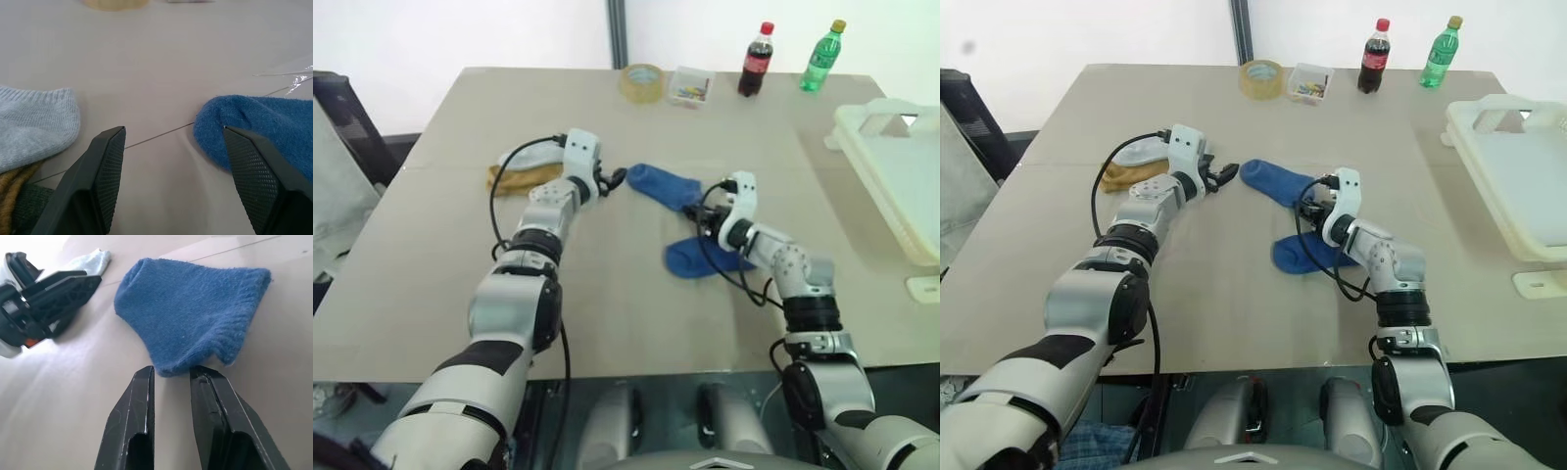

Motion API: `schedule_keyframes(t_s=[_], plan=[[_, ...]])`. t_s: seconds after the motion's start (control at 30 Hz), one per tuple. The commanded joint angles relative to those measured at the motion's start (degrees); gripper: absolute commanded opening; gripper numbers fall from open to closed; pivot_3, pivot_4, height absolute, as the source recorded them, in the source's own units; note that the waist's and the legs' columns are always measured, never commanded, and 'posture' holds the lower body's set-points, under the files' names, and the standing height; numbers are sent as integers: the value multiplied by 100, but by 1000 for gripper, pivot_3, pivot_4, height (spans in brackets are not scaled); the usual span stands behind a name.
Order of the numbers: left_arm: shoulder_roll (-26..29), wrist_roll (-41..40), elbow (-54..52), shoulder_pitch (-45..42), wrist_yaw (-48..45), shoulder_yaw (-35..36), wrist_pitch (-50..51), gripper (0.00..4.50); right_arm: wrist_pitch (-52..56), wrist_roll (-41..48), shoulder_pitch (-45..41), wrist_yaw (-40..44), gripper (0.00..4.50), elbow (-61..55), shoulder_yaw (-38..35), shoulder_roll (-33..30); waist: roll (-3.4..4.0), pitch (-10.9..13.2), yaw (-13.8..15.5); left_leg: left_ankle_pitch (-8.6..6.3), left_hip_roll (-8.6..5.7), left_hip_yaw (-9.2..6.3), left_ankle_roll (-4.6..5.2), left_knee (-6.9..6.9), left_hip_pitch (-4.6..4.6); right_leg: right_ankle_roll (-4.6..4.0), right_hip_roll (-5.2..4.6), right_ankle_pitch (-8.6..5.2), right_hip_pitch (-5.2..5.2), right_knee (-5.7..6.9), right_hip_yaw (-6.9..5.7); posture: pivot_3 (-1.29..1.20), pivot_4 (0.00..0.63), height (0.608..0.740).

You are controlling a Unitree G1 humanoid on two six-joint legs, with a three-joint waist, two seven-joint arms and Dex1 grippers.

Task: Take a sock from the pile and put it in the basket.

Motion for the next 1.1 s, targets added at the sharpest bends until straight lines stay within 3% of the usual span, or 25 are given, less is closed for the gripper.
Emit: schedule_keyframes(t_s=[0.03,0.47,0.6,1.1], plan=[[-3,28,-86,-35,1,33,-108,3397,226,342,-251,-195,1160,-369,-263,79,0,0,-1,0,0,-1,0,1,0,0,0,0,-4,6,4,0,150,740],[-73,38,-153,75,20,18,-115,3397,413,507,-537,-1111,1160,100,-781,299,0,0,-10,1,0,-4,0,1,1,-1,1,0,-26,15,22,0,150,740],[-66,37,-177,145,1,15,-98,3397,314,430,-509,-1087,18,165,-691,280,0,0,-12,2,0,-2,-1,1,0,-1,0,0,-26,15,24,0,150,740],[-323,69,49,36,-153,-37,339,3397,67,16,-238,-609,18,-1,-8,-64,0,0,-5,-1,0,-3,4,1,1,0,1,0,-26,14,25,0,150,740]])
